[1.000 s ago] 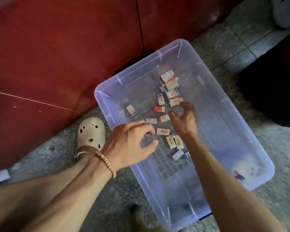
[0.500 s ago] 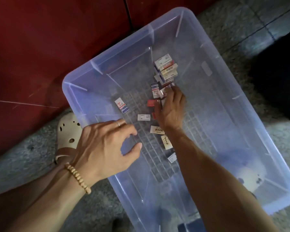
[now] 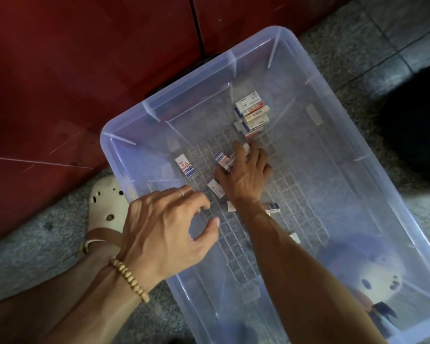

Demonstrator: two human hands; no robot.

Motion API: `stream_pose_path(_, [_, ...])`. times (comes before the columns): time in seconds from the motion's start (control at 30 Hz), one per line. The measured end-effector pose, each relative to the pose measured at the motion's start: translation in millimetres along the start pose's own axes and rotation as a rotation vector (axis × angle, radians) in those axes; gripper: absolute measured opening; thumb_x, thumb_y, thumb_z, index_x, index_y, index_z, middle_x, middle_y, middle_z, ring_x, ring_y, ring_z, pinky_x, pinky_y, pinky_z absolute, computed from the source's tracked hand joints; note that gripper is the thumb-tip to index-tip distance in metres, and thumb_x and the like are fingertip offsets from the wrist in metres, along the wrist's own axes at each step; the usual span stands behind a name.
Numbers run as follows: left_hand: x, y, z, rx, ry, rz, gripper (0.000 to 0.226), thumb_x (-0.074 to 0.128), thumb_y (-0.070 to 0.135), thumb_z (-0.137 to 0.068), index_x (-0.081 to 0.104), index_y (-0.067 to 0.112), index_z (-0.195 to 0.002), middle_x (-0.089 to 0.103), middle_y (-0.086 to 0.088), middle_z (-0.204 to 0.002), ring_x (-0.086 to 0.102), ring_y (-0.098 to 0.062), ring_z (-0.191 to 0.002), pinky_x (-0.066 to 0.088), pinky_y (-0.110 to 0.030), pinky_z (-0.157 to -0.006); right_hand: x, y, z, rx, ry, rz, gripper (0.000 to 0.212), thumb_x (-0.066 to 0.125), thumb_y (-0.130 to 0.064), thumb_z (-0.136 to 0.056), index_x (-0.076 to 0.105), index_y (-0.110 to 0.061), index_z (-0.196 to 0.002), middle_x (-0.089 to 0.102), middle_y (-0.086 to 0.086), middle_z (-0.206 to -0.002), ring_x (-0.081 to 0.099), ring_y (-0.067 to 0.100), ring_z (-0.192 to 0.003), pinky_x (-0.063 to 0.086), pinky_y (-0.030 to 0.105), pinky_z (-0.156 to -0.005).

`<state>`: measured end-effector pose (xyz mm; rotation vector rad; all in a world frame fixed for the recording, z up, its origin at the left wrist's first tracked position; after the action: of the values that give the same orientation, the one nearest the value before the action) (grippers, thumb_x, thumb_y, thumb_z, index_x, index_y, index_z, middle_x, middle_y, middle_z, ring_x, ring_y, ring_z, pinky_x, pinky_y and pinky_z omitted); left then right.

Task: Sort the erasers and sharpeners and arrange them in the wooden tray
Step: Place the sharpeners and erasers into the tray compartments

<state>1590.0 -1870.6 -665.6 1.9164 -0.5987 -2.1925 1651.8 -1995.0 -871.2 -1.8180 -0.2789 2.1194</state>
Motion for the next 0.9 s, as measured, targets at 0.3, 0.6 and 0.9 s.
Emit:
stream_pose_path(0.3, [2.3,-0.7,0.5,0.002,0.010,-0.011,0.022,0.060,0.047,-0.076,0.065,0.026,-0.074,0.062,0.012,-0.066,0.064,-0.014,-0.060,0.049,-0.030,-0.051,-10.7,38.8,-8.0,-0.304,0.069,0.047,0.043,0.067,-0.053,-0.077,0.072,-0.018,-0.101,0.062,0.016,-0.116,0.056,0.039,-0.100,0.053,0.044,-0.063])
stream_pose_path(0.6, [2.9,-1.6,0.3,-0.006,0.015,-0.023,0.023,0.057,0.047,-0.077,0.065,0.025,-0.075,0.061,0.011,-0.066,0.064,-0.015,-0.060,0.050,-0.031,-0.051,-23.0,47.6,5.2,-0.263,0.088,0.005,0.035,0.072,-0.041,-0.076,0.071,-0.013,-0.097,0.062,0.012,-0.112,0.055,0.037,-0.101,0.053,0.040,-0.059])
stream_pose_path(0.9, [3.4,-2.0,1.4,-0.022,0.017,0.003,0.024,0.057,0.047,-0.077,0.065,0.025,-0.074,0.063,0.011,-0.066,0.064,-0.015,-0.059,0.050,-0.032,-0.050,-29.6,47.9,13.2,-0.220,-0.065,-0.115,0.034,0.078,-0.027,-0.080,0.066,-0.010,-0.107,0.054,0.017,-0.121,0.064,0.037,-0.082,0.059,0.044,-0.059])
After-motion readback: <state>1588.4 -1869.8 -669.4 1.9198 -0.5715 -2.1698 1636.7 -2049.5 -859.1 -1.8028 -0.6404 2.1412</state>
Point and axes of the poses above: each hand's wrist, its own z-axis away from the middle knuckle, its own x-axis out of the palm, y = z × x, the point moved 1 cm from there along -z, towards the middle knuckle
